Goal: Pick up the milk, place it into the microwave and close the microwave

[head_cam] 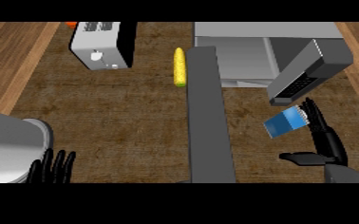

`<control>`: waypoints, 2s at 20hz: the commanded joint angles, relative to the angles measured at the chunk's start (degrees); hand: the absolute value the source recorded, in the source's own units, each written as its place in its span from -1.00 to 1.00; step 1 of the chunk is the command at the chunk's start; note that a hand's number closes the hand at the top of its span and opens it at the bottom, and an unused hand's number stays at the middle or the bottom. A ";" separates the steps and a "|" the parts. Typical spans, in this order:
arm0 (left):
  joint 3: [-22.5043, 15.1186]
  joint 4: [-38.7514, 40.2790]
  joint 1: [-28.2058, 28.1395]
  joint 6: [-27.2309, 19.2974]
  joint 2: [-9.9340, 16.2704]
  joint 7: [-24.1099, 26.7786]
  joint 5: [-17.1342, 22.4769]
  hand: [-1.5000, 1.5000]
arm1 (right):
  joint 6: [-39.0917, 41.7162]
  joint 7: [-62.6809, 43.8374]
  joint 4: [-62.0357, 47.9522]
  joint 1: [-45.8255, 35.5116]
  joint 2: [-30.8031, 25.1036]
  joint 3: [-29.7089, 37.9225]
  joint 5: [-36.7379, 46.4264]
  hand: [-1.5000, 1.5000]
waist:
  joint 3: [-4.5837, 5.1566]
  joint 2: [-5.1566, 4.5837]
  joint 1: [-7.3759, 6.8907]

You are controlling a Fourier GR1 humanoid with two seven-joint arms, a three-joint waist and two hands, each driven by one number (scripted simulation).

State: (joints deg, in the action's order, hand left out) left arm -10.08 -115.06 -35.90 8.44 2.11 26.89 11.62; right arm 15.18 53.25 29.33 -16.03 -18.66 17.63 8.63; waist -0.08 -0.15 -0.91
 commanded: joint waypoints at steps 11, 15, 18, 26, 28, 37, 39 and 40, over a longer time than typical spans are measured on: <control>0.16 -1.87 -0.98 0.21 0.42 -1.03 0.71 -1.00 | 3.17 7.89 -9.69 -5.81 0.49 -1.72 0.08 -1.00 | -0.06 -0.11 -0.28; 1.15 3.83 0.38 1.47 0.47 2.73 0.04 -1.00 | -1.07 9.47 -9.49 -6.33 3.71 -1.68 -0.62 -1.00 | -0.06 -0.18 -0.35; 1.09 0.31 -3.04 2.76 1.74 2.60 1.04 -1.00 | -2.57 8.74 -11.23 -8.18 2.47 -0.25 -1.70 -1.00 | -0.04 -0.11 -0.37; 3.12 -0.80 -0.77 2.68 2.15 0.03 4.14 -1.00 | -12.39 7.81 -11.75 -13.51 2.64 0.02 0.09 1.00 | -0.11 -0.40 -0.97; 2.82 -3.01 -5.01 4.33 3.47 1.34 4.16 -1.00 | -17.11 10.97 -11.86 -11.29 6.00 0.29 0.20 1.00 | -0.10 -0.27 -1.10; 0.87 0.60 -0.60 3.20 1.62 1.31 2.10 -1.00 | -24.04 12.89 -14.00 -15.28 9.98 6.72 -4.62 1.00 | -0.20 -0.76 -1.48; 0.82 0.83 -1.07 3.20 1.68 0.85 2.30 -1.00 | -23.99 15.77 -13.83 -14.33 12.72 6.51 -4.63 1.00 | -0.14 -0.57 -1.14; 4.53 3.79 -1.65 6.44 3.79 4.86 4.51 -1.00 | -24.42 13.92 -13.11 -14.79 13.07 6.14 -4.62 1.00 | -0.02 -0.23 -0.71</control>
State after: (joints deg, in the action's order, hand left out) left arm -8.35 -114.19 -37.71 12.38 4.30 28.99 14.40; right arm -6.14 61.88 16.05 -28.52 -7.89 23.99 3.75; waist -0.26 -0.64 -1.34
